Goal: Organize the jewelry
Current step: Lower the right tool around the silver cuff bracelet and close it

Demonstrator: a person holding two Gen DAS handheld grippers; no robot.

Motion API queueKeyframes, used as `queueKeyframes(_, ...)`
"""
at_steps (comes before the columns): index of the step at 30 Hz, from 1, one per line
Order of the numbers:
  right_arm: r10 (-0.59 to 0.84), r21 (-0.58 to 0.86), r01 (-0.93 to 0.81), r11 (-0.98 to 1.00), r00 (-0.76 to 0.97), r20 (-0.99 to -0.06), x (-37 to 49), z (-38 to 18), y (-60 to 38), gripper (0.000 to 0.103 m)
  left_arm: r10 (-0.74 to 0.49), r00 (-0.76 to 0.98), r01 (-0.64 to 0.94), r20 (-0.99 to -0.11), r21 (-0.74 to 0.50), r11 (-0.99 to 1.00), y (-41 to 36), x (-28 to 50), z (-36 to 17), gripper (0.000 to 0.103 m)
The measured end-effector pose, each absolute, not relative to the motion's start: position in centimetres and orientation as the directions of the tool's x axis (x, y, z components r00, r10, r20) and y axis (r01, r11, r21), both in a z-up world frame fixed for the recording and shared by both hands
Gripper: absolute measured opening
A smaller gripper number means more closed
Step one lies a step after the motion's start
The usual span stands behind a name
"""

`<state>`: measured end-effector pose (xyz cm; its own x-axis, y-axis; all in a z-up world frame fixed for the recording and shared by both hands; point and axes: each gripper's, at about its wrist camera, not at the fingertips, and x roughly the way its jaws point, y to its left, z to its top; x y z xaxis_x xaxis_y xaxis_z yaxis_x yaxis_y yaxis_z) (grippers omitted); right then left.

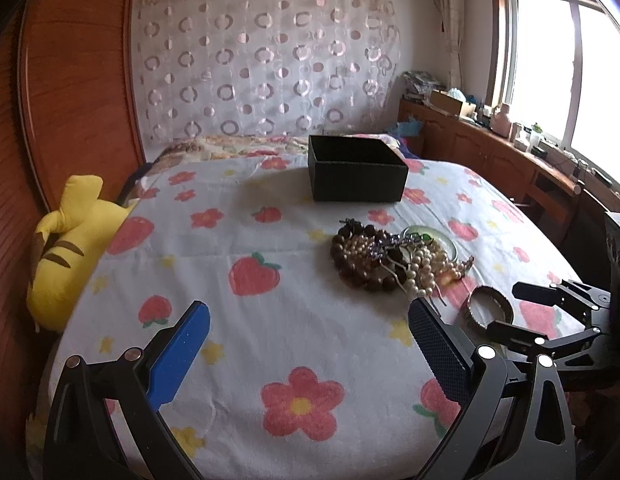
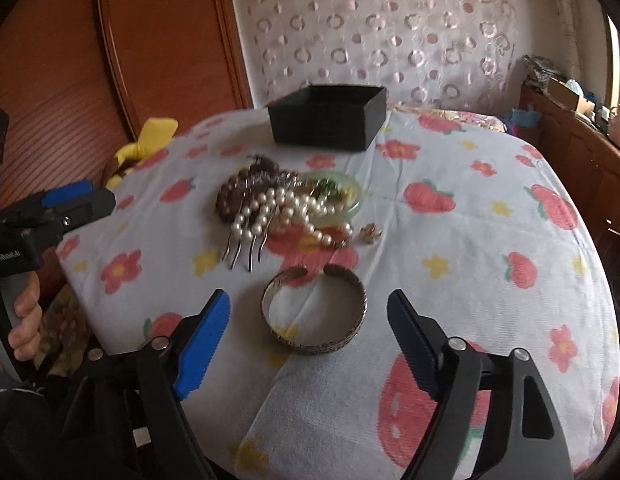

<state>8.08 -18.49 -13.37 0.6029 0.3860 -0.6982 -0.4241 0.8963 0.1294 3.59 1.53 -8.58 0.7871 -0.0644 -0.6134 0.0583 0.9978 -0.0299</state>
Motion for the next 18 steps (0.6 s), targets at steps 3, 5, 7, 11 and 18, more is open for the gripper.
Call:
queueKeyframes(3,0.372,0.117,-0.426,0.897,0.585,-0.721,8.3,-14.0,-18.2,0.077,-0.077,0.775,0.070,-0.628,-0.037,0.997,1.6,3.9,-9.1,0.096)
queueKeyframes(5,0.356,0.096,-0.425,0.900,0.591,-0.724,8.3,-14.1,-18.0,0.075,-0.087,0.766,0.077,-0.637,-0.043,0.996,1.6,4.2,-9.4,0.096)
queueKeyframes(7,0.344,0.080,-0.424,0.902,0.594,-0.727,8.3,-14.2,-17.9,0.074,-0.101,0.756,0.087,-0.647,-0.053,0.995,1.5,4.4,-9.9,0.096)
queueKeyframes(11,0.318,0.042,-0.421,0.906,0.612,-0.724,8.2,-14.2,-18.0,0.063,-0.134,0.731,0.111,-0.669,-0.077,0.991,1.2,5.0,-10.8,0.096)
queueKeyframes(18,0.313,0.061,-0.394,0.917,0.616,-0.723,8.4,-14.0,-20.3,0.063,-0.285,0.701,0.252,-0.654,-0.147,0.957,-1.1,5.8,-10.4,0.093)
